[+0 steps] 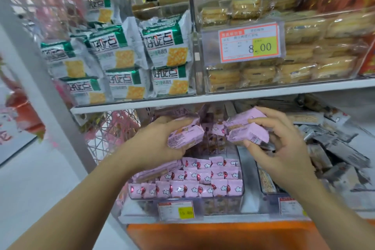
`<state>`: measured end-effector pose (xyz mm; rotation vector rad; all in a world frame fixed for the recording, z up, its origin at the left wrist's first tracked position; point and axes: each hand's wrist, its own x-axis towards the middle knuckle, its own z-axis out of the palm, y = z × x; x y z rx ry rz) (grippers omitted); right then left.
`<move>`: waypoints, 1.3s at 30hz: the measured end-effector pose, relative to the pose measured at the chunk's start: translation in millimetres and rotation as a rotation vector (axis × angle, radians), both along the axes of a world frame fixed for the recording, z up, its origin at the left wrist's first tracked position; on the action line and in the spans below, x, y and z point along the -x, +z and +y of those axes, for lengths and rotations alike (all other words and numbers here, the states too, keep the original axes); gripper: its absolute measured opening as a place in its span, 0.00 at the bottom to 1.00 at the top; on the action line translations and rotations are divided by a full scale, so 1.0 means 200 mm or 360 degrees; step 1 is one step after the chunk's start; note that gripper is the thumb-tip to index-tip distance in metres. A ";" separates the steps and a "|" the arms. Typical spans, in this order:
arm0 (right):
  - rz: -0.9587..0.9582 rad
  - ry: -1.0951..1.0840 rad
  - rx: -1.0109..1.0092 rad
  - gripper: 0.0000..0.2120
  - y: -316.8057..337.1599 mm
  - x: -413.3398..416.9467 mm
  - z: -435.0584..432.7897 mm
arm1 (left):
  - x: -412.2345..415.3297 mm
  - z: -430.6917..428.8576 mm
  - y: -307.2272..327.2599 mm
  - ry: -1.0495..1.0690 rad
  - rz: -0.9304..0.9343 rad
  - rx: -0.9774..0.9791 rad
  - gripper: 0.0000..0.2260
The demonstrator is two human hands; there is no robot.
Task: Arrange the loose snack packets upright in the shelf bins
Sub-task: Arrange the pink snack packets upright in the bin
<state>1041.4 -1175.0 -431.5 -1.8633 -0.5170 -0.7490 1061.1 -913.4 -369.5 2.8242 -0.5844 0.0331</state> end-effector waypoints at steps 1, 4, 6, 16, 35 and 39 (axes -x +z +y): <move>-0.0012 -0.0015 0.0017 0.16 0.00 0.02 0.01 | 0.03 0.02 0.00 0.0008 -0.0039 0.0040 0.31; -0.0042 -0.0040 0.0081 0.15 0.03 0.07 0.04 | 0.10 0.08 -0.03 0.0066 -0.0171 0.0184 0.31; -0.0031 -0.0051 0.0105 0.14 0.04 0.11 0.07 | 0.15 0.12 -0.05 0.0110 -0.0284 0.0291 0.32; 0.0362 0.0329 -0.0246 0.14 0.00 0.20 0.31 | 0.29 0.23 -0.26 0.0303 -0.0617 0.0768 0.32; 0.0709 -0.0085 0.1025 0.15 0.01 0.08 0.10 | 0.19 0.26 -0.45 0.0283 -0.1098 0.0566 0.33; 0.0594 -0.0060 0.1066 0.14 0.00 0.09 0.12 | 0.17 0.26 -0.48 0.0260 -0.1159 0.0569 0.33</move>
